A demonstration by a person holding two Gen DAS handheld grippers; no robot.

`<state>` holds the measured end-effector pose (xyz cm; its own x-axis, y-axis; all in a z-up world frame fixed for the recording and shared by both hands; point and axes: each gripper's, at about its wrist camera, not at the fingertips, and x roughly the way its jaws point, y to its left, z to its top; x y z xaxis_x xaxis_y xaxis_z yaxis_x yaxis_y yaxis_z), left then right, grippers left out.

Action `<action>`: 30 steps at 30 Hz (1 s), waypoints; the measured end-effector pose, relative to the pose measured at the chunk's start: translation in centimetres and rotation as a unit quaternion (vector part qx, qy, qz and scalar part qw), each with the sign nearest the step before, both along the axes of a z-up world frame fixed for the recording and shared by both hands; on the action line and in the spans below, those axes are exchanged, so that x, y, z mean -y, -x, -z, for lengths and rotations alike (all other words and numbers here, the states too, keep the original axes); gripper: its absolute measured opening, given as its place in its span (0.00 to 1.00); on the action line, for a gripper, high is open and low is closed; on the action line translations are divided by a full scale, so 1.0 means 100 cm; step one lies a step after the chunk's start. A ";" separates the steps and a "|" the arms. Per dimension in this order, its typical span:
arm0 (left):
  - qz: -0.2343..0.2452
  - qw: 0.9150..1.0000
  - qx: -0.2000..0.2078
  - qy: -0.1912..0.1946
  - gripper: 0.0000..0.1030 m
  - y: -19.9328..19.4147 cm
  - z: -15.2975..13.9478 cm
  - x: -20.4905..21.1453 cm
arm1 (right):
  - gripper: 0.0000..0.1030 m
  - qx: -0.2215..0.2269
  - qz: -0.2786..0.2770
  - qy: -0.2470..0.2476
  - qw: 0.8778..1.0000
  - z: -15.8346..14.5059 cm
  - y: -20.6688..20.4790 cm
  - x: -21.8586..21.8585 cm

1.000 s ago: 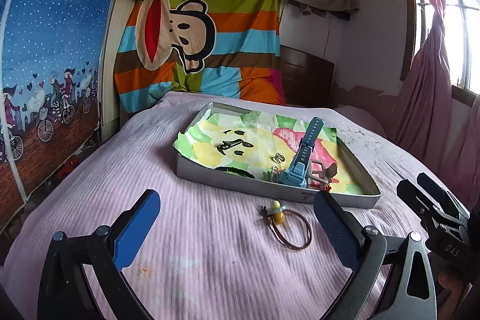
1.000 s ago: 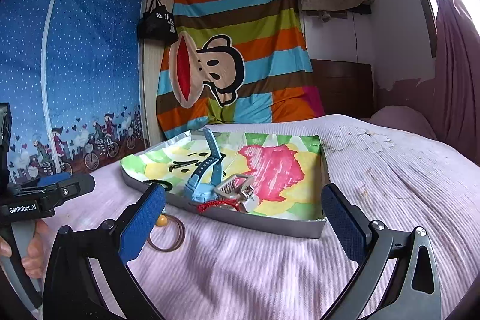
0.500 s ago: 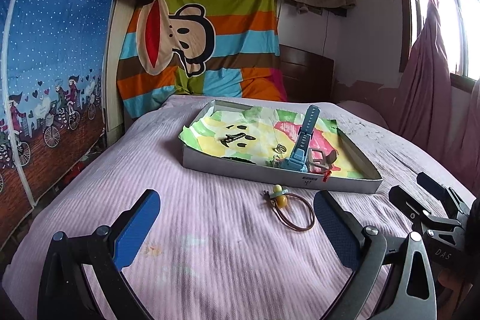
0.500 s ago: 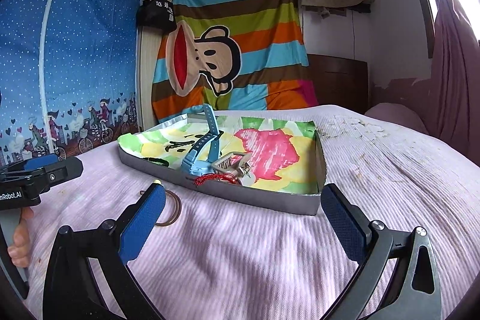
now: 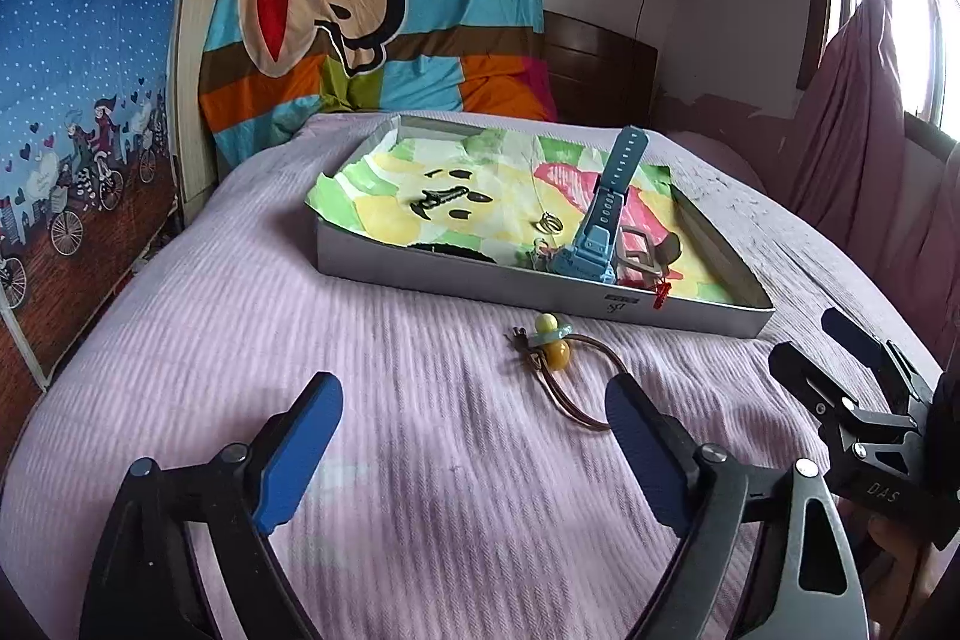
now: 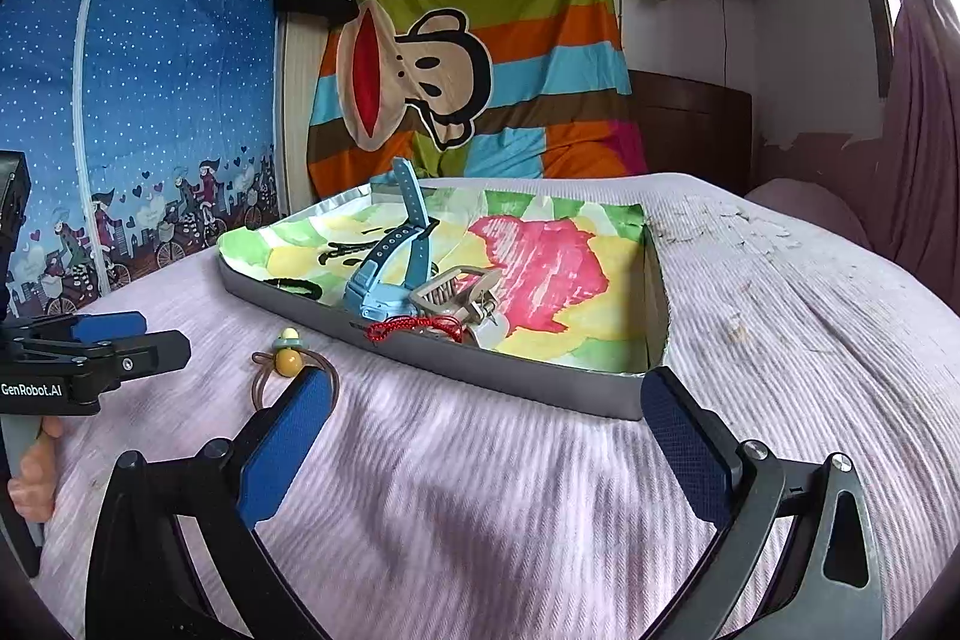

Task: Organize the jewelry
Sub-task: 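Grasp the brown elastic with yellow bead using the left tool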

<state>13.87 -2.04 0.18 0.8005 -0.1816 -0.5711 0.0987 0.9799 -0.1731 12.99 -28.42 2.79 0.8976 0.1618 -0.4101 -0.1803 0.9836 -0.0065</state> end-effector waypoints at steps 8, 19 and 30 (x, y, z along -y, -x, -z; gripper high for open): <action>0.043 0.997 -0.058 0.015 0.61 -0.027 0.014 0.010 | 0.77 -0.033 -0.034 0.022 0.999 0.011 -0.026 -0.014; 0.066 0.994 -0.091 0.019 0.35 -0.050 0.025 0.021 | 0.63 -0.050 -0.072 0.038 0.995 0.017 -0.053 -0.028; 0.064 0.992 -0.095 0.046 0.08 -0.055 0.034 0.015 | 0.52 -0.044 -0.105 0.062 0.992 0.016 -0.061 -0.048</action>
<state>19.33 -3.58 -3.22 0.6465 -0.3323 -0.6868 0.1778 0.9410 -0.2879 19.14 -23.60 1.15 0.8100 0.2843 -0.5129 -0.3855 0.9172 -0.1004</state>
